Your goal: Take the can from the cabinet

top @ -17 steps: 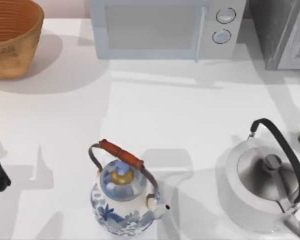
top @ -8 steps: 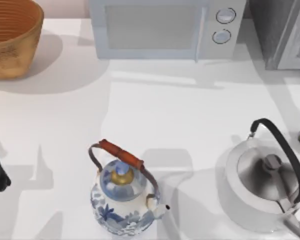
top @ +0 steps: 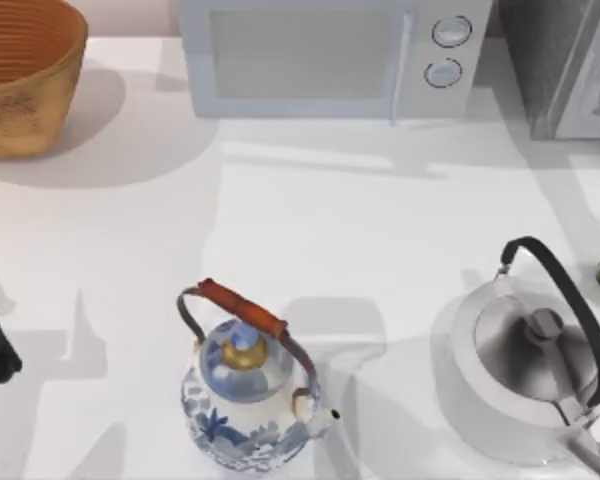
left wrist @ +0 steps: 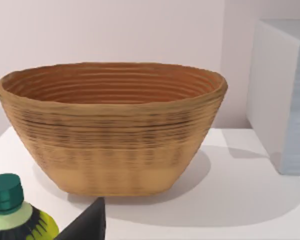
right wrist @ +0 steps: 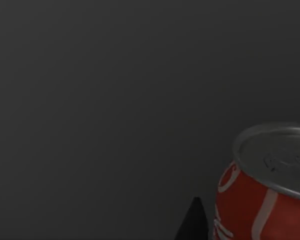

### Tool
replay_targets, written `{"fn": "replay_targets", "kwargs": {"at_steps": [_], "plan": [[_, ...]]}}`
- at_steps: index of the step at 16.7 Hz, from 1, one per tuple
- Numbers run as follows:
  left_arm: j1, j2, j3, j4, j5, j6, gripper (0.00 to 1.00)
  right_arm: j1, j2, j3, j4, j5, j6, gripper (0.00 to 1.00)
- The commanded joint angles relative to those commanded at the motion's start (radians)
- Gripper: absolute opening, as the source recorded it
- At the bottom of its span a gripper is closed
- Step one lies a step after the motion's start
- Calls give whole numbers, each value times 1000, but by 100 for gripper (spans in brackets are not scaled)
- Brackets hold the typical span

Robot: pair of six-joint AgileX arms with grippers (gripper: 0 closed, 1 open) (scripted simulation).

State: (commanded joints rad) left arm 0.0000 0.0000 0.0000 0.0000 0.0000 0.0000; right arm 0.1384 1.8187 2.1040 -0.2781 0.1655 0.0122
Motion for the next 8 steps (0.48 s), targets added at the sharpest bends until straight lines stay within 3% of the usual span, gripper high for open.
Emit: {"fn": "replay_targets", "kwargs": {"at_steps": [8], "plan": [[0, 0, 0, 0, 0, 0, 100, 14, -40, -19, -28, 13, 2, 0]]}}
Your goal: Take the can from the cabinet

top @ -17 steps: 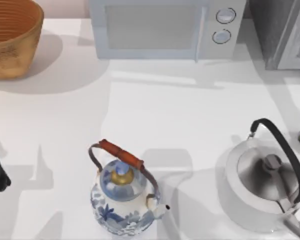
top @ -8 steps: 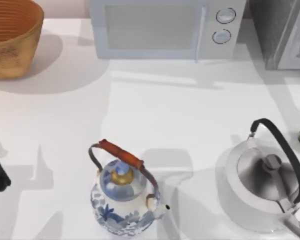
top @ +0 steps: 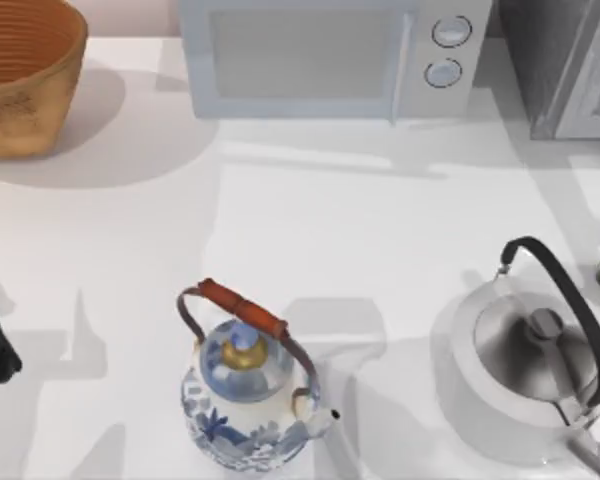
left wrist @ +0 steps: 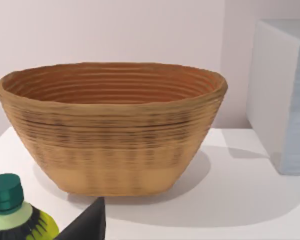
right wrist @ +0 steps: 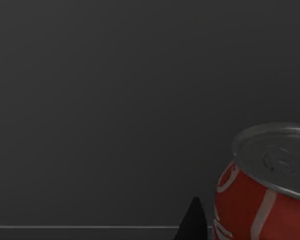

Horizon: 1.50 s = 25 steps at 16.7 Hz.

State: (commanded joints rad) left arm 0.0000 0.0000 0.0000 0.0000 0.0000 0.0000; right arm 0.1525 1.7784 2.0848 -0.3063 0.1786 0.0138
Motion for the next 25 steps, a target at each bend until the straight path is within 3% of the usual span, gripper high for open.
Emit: {"fn": "replay_targets", "kwargs": {"at_steps": [8, 17, 21, 25], "plan": [[0, 0, 0, 0, 0, 0, 100, 111, -402, -144, -240, 102, -1, 0], [0, 0, 0, 0, 0, 0, 100, 118, -470, -190, -264, 112, 0, 0], [0, 0, 0, 0, 0, 0, 100, 92, -598, -374, -207, 81, -1, 0], [0, 0, 0, 0, 0, 0, 100, 52, -819, -719, -115, 27, -3, 0]]}}
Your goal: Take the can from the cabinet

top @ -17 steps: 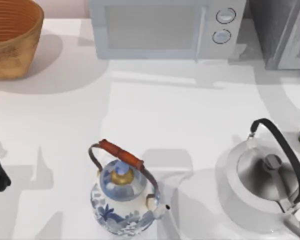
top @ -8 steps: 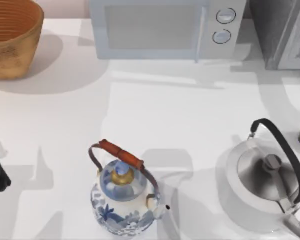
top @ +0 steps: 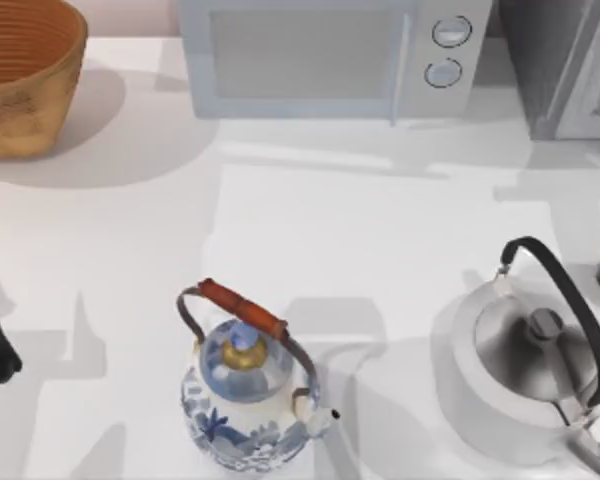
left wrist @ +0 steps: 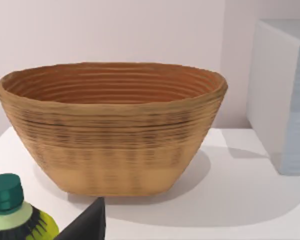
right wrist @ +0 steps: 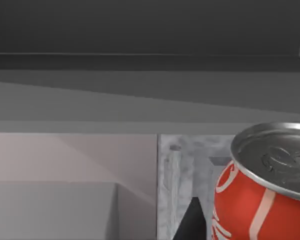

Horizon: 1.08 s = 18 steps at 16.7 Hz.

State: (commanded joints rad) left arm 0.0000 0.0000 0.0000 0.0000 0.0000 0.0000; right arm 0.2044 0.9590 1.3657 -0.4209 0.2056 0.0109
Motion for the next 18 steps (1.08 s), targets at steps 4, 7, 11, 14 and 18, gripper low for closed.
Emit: {"fn": "replay_targets", "kwargs": {"at_steps": [4, 7, 11, 14, 18], "plan": [[0, 0, 0, 0, 0, 0, 100, -54, -279, -456, 118, -64, -3, 0], [0, 0, 0, 0, 0, 0, 100, -100, -494, -797, 212, -110, -5, 0], [0, 0, 0, 0, 0, 0, 100, -157, -758, -1147, 329, -164, -8, 0], [0, 0, 0, 0, 0, 0, 100, -190, -901, -1304, 393, -193, -10, 0], [0, 0, 0, 0, 0, 0, 100, -204, -959, -1366, 421, -206, -11, 0]]}}
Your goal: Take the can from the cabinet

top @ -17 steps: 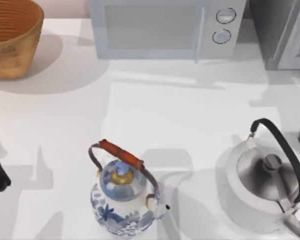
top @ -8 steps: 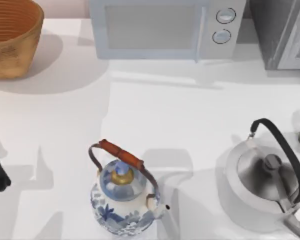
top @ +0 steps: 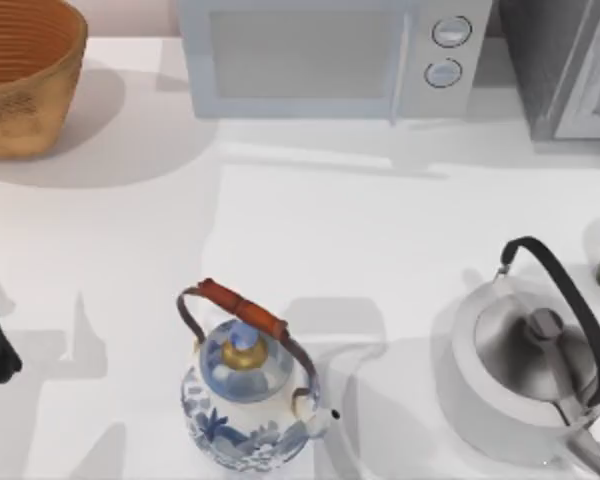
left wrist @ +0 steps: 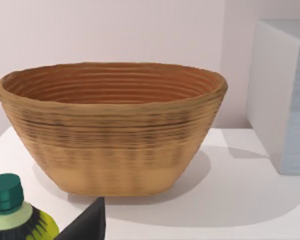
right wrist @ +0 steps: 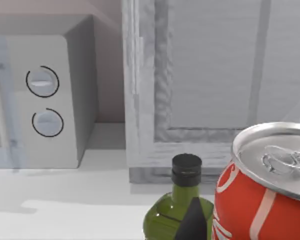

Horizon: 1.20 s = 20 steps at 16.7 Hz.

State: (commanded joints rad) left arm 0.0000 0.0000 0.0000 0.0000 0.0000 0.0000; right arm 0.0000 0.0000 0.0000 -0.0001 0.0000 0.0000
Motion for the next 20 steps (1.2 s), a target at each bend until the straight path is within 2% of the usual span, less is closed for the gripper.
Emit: {"fn": "replay_targets", "kwargs": {"at_steps": [5, 9, 13, 20], "plan": [[0, 0, 0, 0, 0, 0, 100, -4, 16, 4, 7, -9, 2, 0], [0, 0, 0, 0, 0, 0, 100, -94, 161, 59, 146, -146, 3, 0], [0, 0, 0, 0, 0, 0, 100, -239, 470, 139, 427, -400, 4, 0], [0, 0, 0, 0, 0, 0, 100, -572, 1267, 297, 1020, -985, -7, 0]]}}
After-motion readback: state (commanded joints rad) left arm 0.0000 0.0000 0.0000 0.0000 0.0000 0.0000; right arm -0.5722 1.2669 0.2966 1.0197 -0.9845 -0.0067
